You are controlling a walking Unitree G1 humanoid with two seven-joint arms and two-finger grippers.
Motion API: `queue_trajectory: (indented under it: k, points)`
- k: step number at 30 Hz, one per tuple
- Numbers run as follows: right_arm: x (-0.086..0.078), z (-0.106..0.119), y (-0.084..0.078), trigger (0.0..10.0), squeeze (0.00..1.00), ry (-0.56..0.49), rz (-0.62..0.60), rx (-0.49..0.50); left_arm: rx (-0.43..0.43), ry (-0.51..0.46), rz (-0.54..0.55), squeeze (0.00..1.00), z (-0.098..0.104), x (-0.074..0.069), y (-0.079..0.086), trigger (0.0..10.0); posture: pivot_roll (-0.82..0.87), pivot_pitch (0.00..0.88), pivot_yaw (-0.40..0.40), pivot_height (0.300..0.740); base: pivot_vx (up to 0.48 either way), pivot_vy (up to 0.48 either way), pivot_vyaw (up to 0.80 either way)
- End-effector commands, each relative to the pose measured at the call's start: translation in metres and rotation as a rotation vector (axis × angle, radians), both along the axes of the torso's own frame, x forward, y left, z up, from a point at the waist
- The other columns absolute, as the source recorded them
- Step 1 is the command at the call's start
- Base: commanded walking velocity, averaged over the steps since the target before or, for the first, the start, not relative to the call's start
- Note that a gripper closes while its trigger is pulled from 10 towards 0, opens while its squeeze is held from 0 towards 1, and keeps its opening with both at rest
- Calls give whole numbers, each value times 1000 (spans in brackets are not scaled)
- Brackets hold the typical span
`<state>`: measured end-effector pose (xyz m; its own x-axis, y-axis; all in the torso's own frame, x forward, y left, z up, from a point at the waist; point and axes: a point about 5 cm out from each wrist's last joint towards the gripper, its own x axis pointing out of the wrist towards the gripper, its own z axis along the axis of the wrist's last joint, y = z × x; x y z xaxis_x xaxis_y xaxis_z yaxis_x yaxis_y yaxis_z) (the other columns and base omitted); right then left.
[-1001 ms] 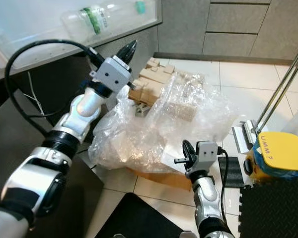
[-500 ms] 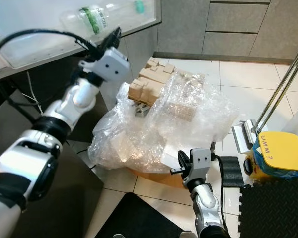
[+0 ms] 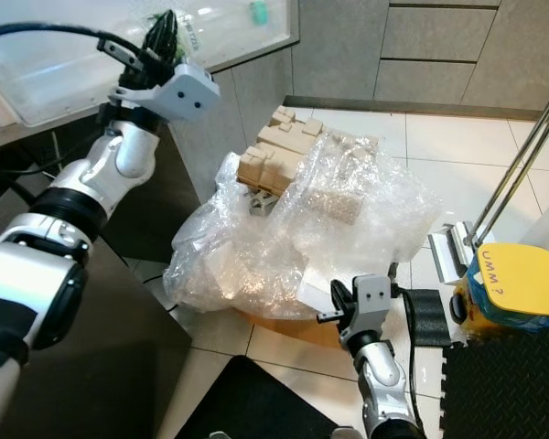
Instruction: Restocking fridge
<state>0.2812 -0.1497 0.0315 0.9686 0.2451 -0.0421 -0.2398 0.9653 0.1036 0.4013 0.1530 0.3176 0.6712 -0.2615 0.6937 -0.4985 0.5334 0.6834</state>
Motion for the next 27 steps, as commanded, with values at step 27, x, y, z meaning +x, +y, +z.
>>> queue_trajectory:
  k: [27]
  points:
    - [-7, -7, -3, 10000, 0, 50, -20, -2, 191, 401, 437, 0, -22, 14, 72, 10000, -154, 138, 99, 740, 0, 0, 0]
